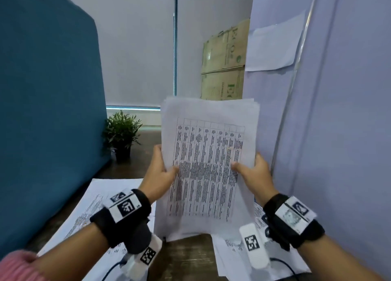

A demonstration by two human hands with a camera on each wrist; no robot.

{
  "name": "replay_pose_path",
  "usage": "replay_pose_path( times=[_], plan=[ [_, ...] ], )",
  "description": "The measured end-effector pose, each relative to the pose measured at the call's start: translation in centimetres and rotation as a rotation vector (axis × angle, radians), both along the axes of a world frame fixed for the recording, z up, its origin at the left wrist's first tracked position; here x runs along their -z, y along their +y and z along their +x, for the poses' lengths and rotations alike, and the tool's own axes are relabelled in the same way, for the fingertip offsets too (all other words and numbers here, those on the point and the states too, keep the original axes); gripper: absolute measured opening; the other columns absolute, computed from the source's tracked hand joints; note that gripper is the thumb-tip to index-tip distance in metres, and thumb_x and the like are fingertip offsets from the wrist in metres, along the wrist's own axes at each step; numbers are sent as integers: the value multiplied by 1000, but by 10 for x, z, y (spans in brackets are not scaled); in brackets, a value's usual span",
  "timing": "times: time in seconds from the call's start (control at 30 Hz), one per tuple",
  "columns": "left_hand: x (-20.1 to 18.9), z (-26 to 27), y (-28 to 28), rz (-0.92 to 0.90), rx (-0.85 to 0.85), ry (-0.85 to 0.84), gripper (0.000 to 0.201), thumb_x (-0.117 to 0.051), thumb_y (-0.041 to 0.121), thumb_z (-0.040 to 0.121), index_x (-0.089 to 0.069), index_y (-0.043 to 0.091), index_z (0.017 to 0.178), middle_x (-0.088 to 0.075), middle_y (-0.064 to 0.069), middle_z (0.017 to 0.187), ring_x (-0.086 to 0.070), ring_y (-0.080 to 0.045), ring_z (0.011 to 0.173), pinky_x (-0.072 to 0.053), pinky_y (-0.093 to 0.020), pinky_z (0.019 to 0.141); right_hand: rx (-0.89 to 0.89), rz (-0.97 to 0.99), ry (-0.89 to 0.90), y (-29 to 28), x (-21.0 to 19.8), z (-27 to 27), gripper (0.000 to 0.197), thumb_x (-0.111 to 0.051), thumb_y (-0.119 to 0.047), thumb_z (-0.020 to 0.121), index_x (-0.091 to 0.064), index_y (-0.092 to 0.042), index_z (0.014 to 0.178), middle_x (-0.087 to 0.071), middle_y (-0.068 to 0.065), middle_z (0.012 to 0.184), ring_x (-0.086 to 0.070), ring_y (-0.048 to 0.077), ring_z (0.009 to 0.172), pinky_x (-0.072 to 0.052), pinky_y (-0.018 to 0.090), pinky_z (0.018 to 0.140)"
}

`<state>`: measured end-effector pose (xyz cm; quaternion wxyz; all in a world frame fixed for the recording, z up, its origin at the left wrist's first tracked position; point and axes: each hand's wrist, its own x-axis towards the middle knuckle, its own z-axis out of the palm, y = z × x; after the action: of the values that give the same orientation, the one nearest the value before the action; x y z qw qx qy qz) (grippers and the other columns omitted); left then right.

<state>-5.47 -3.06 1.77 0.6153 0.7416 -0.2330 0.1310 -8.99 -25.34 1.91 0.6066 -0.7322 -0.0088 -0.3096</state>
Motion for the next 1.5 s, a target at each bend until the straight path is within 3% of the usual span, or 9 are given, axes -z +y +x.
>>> replay_pose_path(
  times=[0.3, 0.43, 0.53, 0.67, 0.8, 0.9, 1.0, 1.2, 1.5],
  plan=[
    [-23, -4, -1, -92, 2, -73, 37, -44, -3, 94, -28, 20, 119, -51, 14, 109, -54, 3, 96, -46, -12, 70, 9, 85, -75, 11, -17, 3, 46, -63, -6, 86, -44, -9, 128, -60, 2, 120, -60, 14, 107, -47, 35, 99],
    [7, -11, 1, -84, -60, -22, 27, -50, 4, 93, -37, 15, 115, -58, 5, 108, -59, -6, 99, -50, -25, 85, 4, 79, -5, 9, 7, -6, 36, -65, 1, 82, -48, -23, 103, -64, -5, 98, -63, 10, 91, -51, 26, 83],
    [4, -7, 2, -125, -81, -75, 24, -49, 6, 94, -40, 16, 113, -59, 4, 108, -59, -3, 96, -50, -17, 77, 5, 79, -17, 3, 5, -5, 30, -59, 4, 83, -54, -24, 93, -67, -1, 96, -65, 21, 92, -52, 35, 84],
    [-6, -3, -2, -174, -69, -108, 26, -41, 2, 96, -43, 27, 102, -60, 9, 103, -58, 1, 92, -47, -11, 69, -31, 44, -16, 1, -1, 0, 31, -61, -4, 82, -54, -11, 111, -67, 4, 98, -63, 20, 89, -51, 37, 83],
    [7, -6, -7, -159, -57, -84, 28, -37, 0, 96, -44, 28, 97, -60, 8, 102, -58, -1, 91, -44, -14, 72, -21, 35, -23, 6, 2, 1, 15, -56, 3, 85, -58, -12, 87, -61, -2, 76, -57, 11, 70, -47, 14, 60],
    [-2, -5, -9, -151, -65, -116, 29, -36, 2, 97, -42, 30, 95, -57, 10, 100, -57, 0, 90, -45, -10, 67, 15, 42, -45, 11, -5, 6, 10, -57, -4, 82, -57, -12, 76, -59, 0, 71, -53, 14, 66, -48, 28, 66],
    [-16, -3, -9, -190, -52, -158, 26, -37, 2, 97, -41, 28, 95, -58, 8, 99, -57, 2, 87, -49, -10, 65, 40, 59, -83, 13, -15, 10, 5, -59, -15, 76, -59, -14, 81, -61, 0, 72, -55, 16, 67, -49, 37, 70],
    [19, -12, -6, -152, -44, -23, 21, -35, 4, 99, -38, 24, 104, -53, 10, 106, -53, 0, 98, -43, -12, 78, -48, 94, -10, 14, 12, 2, 21, -64, -3, 84, -58, -13, 102, -64, -6, 85, -60, 4, 76, -47, 6, 56],
    [26, -11, -7, -120, -65, 61, 16, -27, 3, 100, -35, 15, 109, -50, 11, 103, -50, 3, 93, -39, -11, 72, -80, 152, 27, 19, 19, 2, 25, -56, -11, 92, -50, -17, 116, -60, -10, 92, -58, 7, 86, -42, 13, 65]
  ],
)
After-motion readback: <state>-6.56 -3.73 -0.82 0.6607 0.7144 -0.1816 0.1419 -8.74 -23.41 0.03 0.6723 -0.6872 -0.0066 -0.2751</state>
